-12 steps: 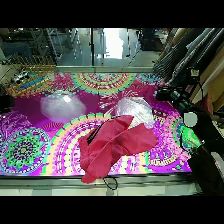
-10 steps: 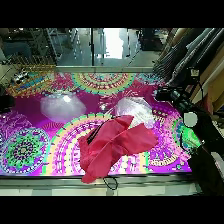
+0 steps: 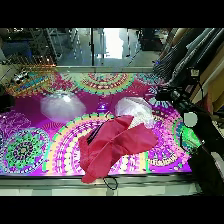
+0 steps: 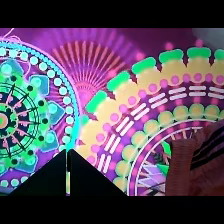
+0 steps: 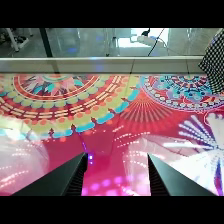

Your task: Fold the clothes and pants, and hang the long-sleeved shirts on hangers.

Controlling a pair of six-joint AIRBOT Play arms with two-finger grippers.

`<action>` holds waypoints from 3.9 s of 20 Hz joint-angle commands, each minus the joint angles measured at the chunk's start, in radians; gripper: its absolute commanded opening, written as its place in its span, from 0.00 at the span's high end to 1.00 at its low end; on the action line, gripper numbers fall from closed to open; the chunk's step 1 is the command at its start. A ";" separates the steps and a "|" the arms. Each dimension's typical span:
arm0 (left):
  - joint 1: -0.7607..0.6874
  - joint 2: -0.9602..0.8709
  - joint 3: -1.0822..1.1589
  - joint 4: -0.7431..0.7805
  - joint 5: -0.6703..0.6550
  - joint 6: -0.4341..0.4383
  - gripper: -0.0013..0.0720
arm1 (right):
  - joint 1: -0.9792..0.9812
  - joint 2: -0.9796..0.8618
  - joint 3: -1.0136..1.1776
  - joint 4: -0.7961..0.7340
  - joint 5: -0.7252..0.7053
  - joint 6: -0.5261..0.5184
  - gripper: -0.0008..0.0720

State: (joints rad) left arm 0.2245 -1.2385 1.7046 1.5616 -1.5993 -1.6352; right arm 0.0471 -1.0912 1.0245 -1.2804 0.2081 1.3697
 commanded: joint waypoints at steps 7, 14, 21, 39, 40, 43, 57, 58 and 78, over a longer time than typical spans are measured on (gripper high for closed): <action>-0.001 -0.062 -0.072 -0.229 -0.172 -0.078 0.94 | 0.005 0.036 0.000 0.296 0.151 0.008 0.40; -0.205 0.051 -0.503 -0.442 -0.048 0.313 0.23 | -0.143 0.064 0.008 0.095 0.669 0.005 0.60; -0.700 0.260 -1.061 -0.260 0.241 0.509 0.20 | -0.401 -0.132 0.007 0.356 1.078 -0.153 0.27; -0.752 0.095 -1.046 -0.553 0.412 0.739 0.39 | -0.217 -0.748 0.452 0.368 1.004 -0.191 0.19; -0.752 0.095 -1.046 -0.553 0.406 0.739 0.41 | -0.208 -0.764 0.452 0.368 1.003 -0.212 0.19; -0.752 0.096 -1.046 -0.553 0.354 0.762 0.39 | -0.185 -0.803 0.452 0.368 1.003 -0.250 0.19; -0.689 0.198 -0.840 -0.571 0.228 0.765 0.97 | -0.159 -0.526 0.590 0.356 1.123 -0.291 0.97; -0.650 0.233 -0.749 -0.524 0.170 0.761 0.97 | -0.159 -0.448 0.621 0.356 1.136 -0.291 0.97; 0.082 0.230 0.058 -1.169 0.059 0.680 0.97 | -0.159 0.186 0.804 0.309 0.875 -0.290 0.97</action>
State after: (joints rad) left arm 0.3145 -0.9562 1.9060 0.4274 -1.5475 -0.9180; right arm -0.1127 -0.7750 1.8645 -0.9741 1.0065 1.0805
